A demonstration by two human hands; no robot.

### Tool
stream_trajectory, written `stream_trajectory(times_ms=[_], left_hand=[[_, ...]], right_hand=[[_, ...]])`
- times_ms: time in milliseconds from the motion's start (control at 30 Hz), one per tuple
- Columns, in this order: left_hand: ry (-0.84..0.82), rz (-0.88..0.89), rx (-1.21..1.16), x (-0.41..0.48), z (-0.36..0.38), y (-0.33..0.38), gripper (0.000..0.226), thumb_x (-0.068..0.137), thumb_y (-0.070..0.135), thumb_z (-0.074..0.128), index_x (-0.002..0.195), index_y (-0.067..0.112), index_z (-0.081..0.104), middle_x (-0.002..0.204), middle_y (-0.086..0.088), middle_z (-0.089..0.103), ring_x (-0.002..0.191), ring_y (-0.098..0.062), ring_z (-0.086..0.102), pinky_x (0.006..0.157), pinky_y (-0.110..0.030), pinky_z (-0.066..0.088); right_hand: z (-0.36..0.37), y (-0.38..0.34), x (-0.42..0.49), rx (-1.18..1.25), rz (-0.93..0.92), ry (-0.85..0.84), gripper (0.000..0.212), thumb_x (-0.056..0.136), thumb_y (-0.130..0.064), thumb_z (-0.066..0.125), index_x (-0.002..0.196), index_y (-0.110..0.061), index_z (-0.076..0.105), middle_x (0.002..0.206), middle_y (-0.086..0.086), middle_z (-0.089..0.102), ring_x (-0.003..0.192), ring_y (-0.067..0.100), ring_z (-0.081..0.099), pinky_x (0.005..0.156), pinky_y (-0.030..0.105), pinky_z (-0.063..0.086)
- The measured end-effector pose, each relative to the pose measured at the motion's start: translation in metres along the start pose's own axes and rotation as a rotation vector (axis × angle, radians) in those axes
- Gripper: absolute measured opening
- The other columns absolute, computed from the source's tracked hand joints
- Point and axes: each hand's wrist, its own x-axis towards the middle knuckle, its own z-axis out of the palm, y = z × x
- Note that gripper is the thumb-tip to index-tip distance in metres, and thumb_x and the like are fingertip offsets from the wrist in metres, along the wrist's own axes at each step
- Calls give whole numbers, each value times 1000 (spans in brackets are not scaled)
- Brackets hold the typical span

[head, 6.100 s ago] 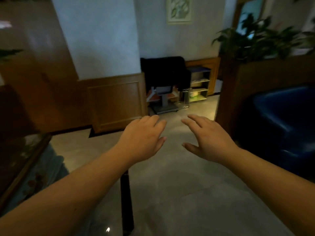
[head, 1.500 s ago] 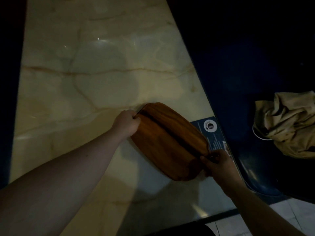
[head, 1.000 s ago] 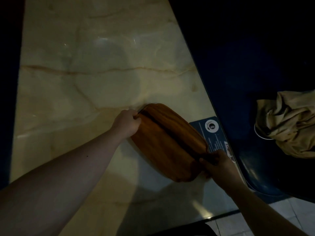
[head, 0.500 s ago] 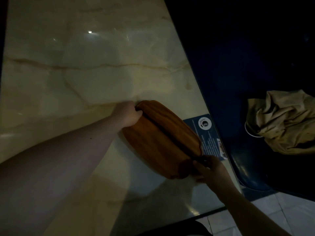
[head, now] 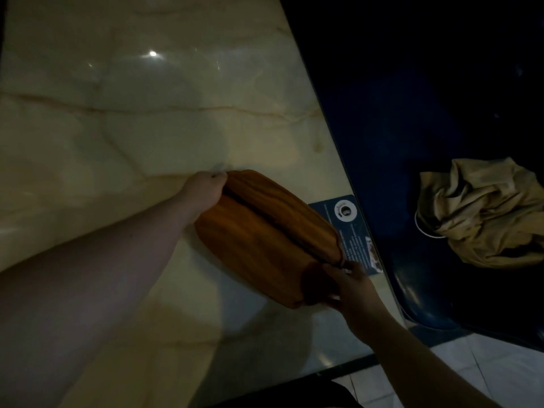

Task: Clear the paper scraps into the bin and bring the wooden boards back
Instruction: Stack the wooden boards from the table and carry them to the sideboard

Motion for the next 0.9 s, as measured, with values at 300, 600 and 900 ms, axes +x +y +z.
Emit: stream_trajectory(times_ms=[300,600,900], left_hand=[[55,-211,-532,-66,-18,-28,34,89,49,45,94,22,65,109,-13,68,93,-31,65,88,-50,52],[272,51,-716,-160,-79,-49,39,97,26,43,135,34,46,132,0,55,114,-18,57,97,-43,46],[651,-4,-895,-311,-154,-109,21,94,32,51,97,44,68,106,7,72,92,-14,69,77,-33,54]], right_hand=[[4,-53,21,48,-208,30,28,95,-37,52,122,-44,48,123,-2,53,110,27,54,84,53,52],[75,-117,17,1,-401,-325,36,99,-23,48,134,-23,54,127,7,65,111,23,64,98,49,49],[197,-114,-75,-287,-586,-719,26,94,-23,54,112,-34,69,108,-6,75,99,17,70,71,23,57]])
